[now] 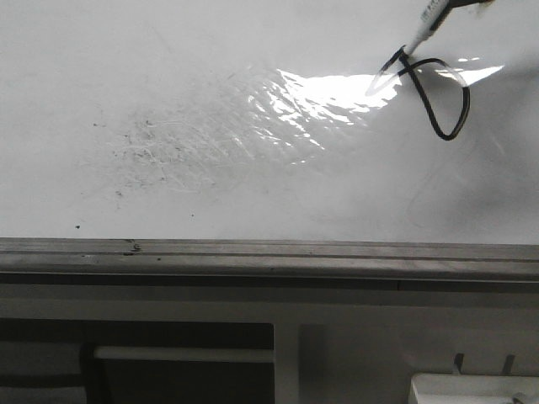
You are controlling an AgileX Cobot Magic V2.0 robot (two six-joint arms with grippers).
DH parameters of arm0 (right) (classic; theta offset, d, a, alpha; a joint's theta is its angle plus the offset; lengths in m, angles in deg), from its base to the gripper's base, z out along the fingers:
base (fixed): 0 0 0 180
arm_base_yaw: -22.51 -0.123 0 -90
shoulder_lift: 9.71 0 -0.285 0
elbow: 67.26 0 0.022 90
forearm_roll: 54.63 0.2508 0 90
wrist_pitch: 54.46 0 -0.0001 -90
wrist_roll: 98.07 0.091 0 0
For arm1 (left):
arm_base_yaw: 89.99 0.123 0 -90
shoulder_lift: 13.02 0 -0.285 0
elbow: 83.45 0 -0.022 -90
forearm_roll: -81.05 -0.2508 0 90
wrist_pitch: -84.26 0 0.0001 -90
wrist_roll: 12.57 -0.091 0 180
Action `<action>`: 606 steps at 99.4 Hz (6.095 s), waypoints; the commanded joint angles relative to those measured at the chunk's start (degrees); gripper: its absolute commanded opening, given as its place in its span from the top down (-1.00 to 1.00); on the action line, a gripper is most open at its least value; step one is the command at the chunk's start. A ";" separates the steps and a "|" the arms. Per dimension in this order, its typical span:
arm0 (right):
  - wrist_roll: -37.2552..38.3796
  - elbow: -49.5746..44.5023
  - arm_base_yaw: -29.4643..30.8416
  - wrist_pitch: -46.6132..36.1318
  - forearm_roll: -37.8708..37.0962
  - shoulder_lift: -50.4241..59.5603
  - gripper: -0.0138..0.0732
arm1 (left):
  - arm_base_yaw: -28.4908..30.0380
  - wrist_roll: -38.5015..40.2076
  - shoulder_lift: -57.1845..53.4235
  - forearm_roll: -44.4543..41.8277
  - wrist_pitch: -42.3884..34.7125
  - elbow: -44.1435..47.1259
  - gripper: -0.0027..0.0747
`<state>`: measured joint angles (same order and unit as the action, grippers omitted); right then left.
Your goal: Write number 8 on whiteboard
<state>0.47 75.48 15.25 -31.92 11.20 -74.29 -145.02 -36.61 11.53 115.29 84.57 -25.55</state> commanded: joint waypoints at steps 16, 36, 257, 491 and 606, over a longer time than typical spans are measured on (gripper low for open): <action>-0.17 2.27 0.12 -1.64 1.20 0.33 0.79 | -0.45 0.51 0.32 0.61 -0.99 -1.52 0.98; -0.17 5.89 -0.44 16.81 1.46 8.95 0.79 | -0.45 0.51 0.75 0.75 3.04 -2.28 0.57; 10.63 5.71 -16.90 15.71 -10.97 22.09 0.83 | -8.46 -15.41 42.22 23.98 -0.61 -14.74 0.98; 56.76 -5.68 -16.25 11.59 -56.13 46.43 0.83 | 6.21 -15.41 30.92 35.59 7.03 -13.33 0.89; 57.11 -13.48 -16.25 12.11 -55.57 53.44 0.83 | 6.82 -19.54 12.61 20.37 0.37 -2.59 0.98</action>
<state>57.45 60.75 -1.37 -15.36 -44.06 -20.10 -138.78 -54.42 26.03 142.79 90.19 -28.11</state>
